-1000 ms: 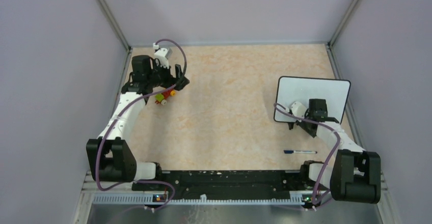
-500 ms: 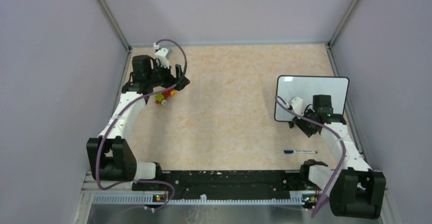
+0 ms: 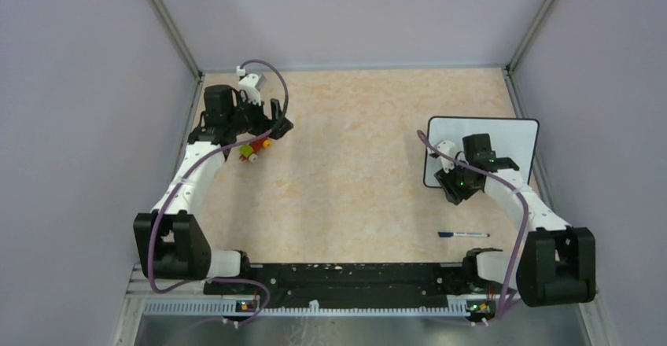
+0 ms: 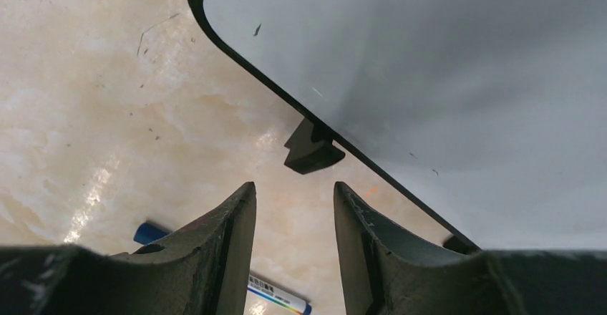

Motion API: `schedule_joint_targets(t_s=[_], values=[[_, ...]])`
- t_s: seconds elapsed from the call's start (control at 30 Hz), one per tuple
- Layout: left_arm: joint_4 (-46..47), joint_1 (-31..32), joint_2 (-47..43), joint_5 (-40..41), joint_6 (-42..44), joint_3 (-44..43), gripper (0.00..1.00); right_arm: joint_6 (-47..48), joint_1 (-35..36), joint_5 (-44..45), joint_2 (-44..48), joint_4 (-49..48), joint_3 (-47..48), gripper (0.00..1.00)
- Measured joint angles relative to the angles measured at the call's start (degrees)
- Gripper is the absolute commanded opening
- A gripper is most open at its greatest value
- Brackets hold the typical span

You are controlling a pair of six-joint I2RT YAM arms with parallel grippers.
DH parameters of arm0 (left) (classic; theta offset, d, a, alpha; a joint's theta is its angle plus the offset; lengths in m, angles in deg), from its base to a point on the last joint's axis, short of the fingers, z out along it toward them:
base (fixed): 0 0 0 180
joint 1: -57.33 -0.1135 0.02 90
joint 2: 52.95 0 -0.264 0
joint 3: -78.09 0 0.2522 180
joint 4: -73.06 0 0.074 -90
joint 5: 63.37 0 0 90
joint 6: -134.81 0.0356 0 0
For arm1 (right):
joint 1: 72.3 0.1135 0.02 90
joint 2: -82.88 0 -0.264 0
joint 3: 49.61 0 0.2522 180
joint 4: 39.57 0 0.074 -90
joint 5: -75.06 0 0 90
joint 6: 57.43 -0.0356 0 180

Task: Write a sentence on the whiteboard
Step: Move the whiteboard to the center of the board.

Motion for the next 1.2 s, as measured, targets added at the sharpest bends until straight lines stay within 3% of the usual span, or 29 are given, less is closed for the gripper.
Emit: schedule_joint_targets(t_s=[0.67,0.9,1.2], values=[[0.5,0.0,0.0,0.7,0.0,0.0,0.99,-9.3,0.5,3.1,-6.4,-8.0,-0.2,0.33],[0.5,0.0,0.0,1.4,-1.0,0.0,0.99,-11.3,0.5,2.4,-7.2,-8.2,-0.1,0.00],[0.4,0.0,0.5,1.3,-3.6,0.0,0.99,-10.7,1.6,1.5,-7.2,-10.7,-0.1,0.00]])
